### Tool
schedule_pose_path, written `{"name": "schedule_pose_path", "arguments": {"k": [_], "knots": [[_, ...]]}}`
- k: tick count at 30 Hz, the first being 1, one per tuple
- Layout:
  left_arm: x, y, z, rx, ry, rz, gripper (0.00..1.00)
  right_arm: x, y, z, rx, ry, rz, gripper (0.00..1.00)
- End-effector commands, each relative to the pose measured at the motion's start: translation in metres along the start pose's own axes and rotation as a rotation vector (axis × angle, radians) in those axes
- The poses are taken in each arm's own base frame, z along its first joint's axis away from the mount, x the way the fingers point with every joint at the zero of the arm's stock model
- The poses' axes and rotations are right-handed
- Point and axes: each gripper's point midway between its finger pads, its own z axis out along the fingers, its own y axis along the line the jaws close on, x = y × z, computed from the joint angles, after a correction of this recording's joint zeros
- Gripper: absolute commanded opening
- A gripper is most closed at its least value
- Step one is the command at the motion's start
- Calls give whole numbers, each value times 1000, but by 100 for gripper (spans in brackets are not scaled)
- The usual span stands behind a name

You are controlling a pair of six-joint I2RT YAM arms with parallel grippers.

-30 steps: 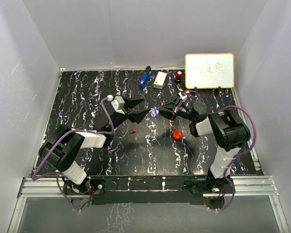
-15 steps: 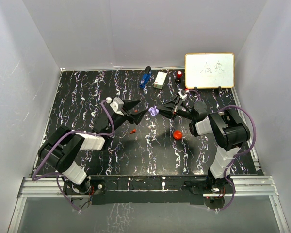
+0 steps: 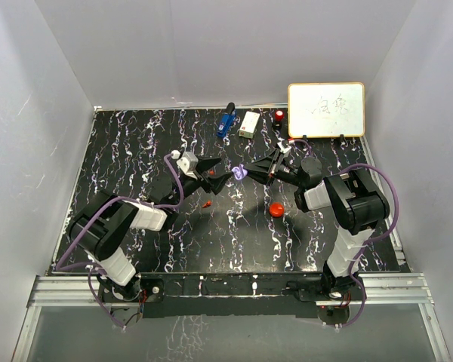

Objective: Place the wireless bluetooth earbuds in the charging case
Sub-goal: Place the earbud in the charging case.

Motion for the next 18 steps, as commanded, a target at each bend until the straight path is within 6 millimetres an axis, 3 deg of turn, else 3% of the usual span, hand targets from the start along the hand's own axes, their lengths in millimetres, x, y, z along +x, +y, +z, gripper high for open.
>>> {"name": "schedule_pose_path", "arguments": {"k": [1, 18], "knots": [[-17, -8, 8, 56, -55, 37, 66, -3, 22, 5, -71, 7, -85, 0], [-2, -2, 11, 43, -23, 33, 67, -3, 24, 5, -74, 6, -86, 0]]}}
